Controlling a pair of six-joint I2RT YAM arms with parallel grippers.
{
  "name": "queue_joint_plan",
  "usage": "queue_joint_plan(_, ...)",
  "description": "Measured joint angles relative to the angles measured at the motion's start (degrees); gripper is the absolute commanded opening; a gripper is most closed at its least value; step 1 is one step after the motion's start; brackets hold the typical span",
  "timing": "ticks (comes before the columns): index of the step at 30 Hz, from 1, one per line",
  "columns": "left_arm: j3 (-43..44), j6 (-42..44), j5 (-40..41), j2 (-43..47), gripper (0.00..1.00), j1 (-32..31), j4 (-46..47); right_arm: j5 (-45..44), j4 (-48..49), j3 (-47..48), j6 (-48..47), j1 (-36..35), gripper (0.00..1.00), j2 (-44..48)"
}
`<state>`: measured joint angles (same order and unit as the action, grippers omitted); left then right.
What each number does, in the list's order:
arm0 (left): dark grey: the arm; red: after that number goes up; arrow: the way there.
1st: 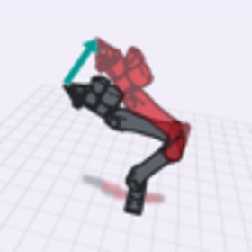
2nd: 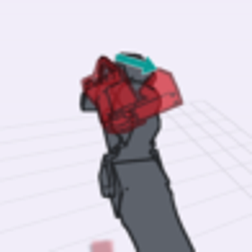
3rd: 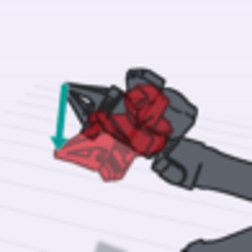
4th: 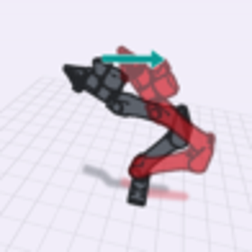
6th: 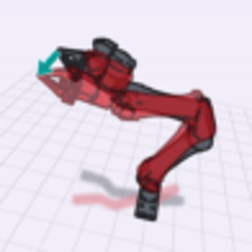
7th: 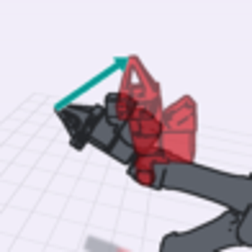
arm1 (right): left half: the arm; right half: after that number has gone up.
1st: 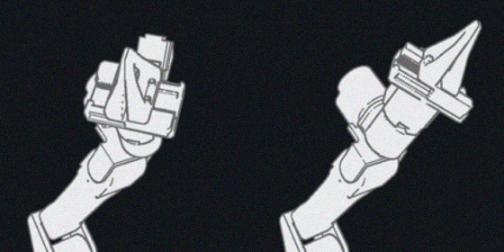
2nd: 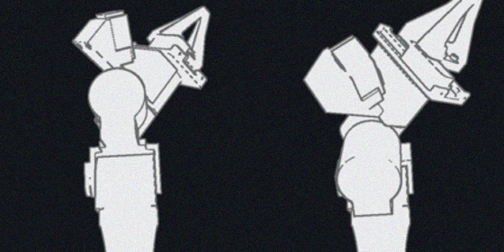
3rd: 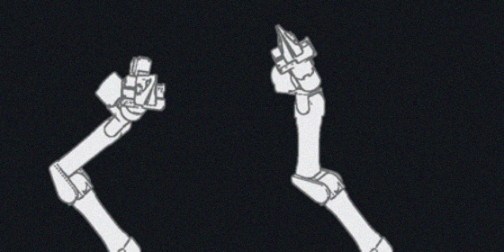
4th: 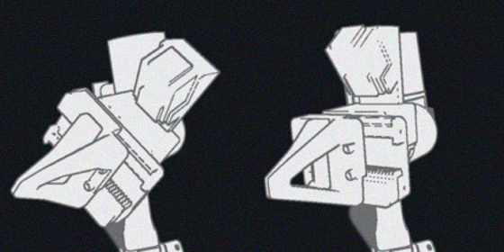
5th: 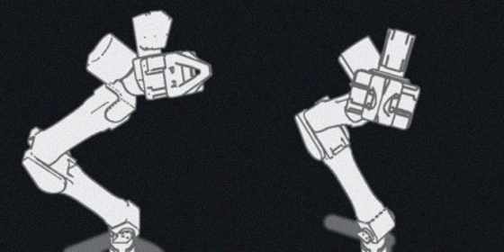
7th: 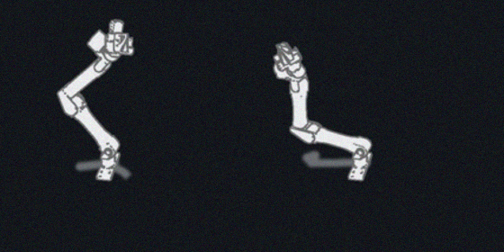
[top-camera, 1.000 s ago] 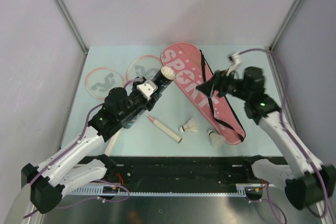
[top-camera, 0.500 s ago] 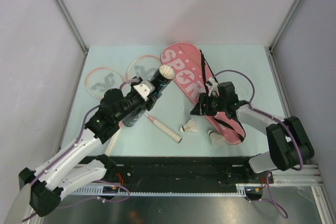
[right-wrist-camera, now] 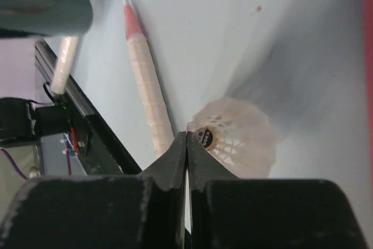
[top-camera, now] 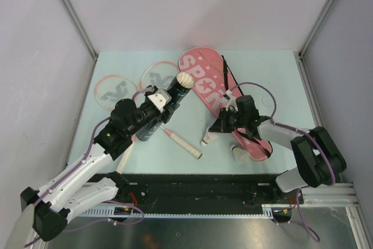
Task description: Pack up the badminton gear
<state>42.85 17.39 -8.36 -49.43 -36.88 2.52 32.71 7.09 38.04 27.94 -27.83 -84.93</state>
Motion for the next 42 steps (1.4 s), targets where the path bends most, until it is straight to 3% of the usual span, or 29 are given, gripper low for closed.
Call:
queue_joint_plan(7,0.00,-0.48,-1.57,-0.22,0.01,0.00,0.00,-2.10,-5.97,6.47,0.17,4.55,0.00,11.43)
queue_joint_plan(16,0.00,-1.01,-4.37,-1.20,0.01,0.00,0.04,-6.99,-13.07,30.45,-5.81,0.07,0.00,23.78)
queue_joint_plan(23,0.00,-1.51,-7.02,-2.19,0.00,-0.15,0.00,-8.41,-24.59,52.15,-14.03,-6.45,0.00,17.51)
queue_joint_plan(28,0.00,-1.55,-7.56,-2.23,0.00,-0.39,0.00,-10.43,-31.80,53.40,-18.08,-11.93,0.00,14.99)
queue_joint_plan(34,0.00,-1.95,-9.07,-2.25,0.00,-0.90,-0.04,-14.60,-33.79,52.35,-20.09,-16.22,0.00,11.67)
queue_joint_plan(35,0.00,-1.95,-9.44,-2.25,0.00,-1.03,-0.04,-14.78,-33.59,51.93,-19.91,-16.48,0.04,11.39)
queue_joint_plan(36,0.00,-1.97,-9.55,-2.25,0.00,-1.16,-0.04,-14.95,-33.31,51.36,-19.39,-16.57,0.35,11.08)
queue_joint_plan(37,0.00,-1.99,-9.81,-2.25,0.00,-1.27,-0.04,-14.88,-32.22,50.40,-18.23,-16.39,0.47,10.86)
queue_joint_plan(39,0.00,-2.05,-9.92,-2.25,0.00,-1.36,-0.33,-12.26,-29.57,48.30,-13.86,-14.45,0.62,10.60)
queue_joint_plan(42,-0.02,-2.36,-9.64,-2.23,0.00,-1.42,-0.57,-3.43,-22.51,43.30,-5.22,-9.07,0.74,10.45)
